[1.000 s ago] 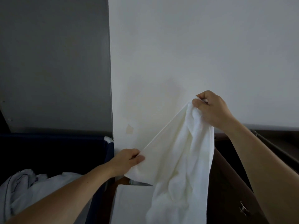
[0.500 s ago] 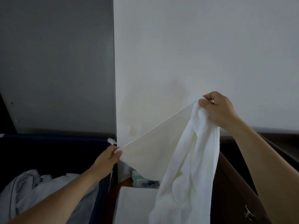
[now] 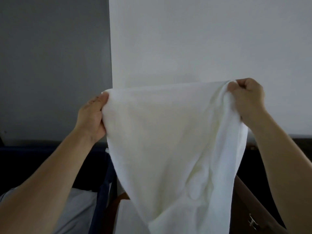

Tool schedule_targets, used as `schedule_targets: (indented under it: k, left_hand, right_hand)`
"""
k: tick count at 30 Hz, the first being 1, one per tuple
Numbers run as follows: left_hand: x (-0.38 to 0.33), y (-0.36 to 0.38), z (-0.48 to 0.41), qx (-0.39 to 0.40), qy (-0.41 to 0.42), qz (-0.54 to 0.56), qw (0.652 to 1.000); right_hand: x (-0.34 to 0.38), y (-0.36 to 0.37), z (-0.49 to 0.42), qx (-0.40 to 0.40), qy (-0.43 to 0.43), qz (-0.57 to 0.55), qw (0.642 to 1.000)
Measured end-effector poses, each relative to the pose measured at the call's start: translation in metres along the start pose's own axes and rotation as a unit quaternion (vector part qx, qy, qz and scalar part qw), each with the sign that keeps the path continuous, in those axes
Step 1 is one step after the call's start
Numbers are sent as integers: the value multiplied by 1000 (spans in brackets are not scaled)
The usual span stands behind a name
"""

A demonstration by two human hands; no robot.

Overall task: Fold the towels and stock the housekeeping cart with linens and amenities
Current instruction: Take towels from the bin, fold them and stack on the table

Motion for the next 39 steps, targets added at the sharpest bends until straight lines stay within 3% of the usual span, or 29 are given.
schedule_targets:
  k: [2,6,9,12,17,18,19,20,21,23,28,31,39]
  left_hand:
    - [18,7,8,-1,-46,-23,999]
    - [77,8,38,2,-118,-112,987]
    - [113,8,57,10,-136,-177,975]
    - [129,4,72,-3,-134,-260,956]
    - [154,-25,86,-102,-179,-239,949]
    - [151,-33,87,-114,-190,-289,931]
    - [148,-44,85,-80,-179,-415,888]
    - [147,-57,79,-102,-176,-430,880]
    - [152,-68,78,-163,-195,-350,902]
    - [152,-68,87,-188,-228,-295,909]
    - [163,-4,123,-70,-183,-268,943]
    - [164,23,138,-13,-185,-264,947]
    - [168,28,149,14,-179,-220,959]
  right_hand:
    - [-15,16,6,12,18,33,999]
    - [-70,80,46,127,16,182,975]
    - [-106,106,78,173,30,182,968]
    - [-128,109,100,155,62,137,976]
    - [-161,97,110,113,144,97,978]
    - [-167,90,108,99,155,96,978]
    - [-173,83,105,84,163,94,978]
    - [-178,76,101,73,170,92,978]
    - [-182,72,99,69,178,90,978]
    - [-185,74,102,79,182,95,976]
    - [-148,124,151,143,105,120,977]
    - [-133,145,175,174,61,136,973]
    - [-132,154,195,207,-2,168,964]
Point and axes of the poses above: each hand's wrist, its own z-axis away from the middle knuckle, its own y-axis out of the palm, x = y × z, the point moved 9 cm from there along -z, towards the middle knuckle, and after that the axes turned 14 degrees about y, right-handed, at the moved point
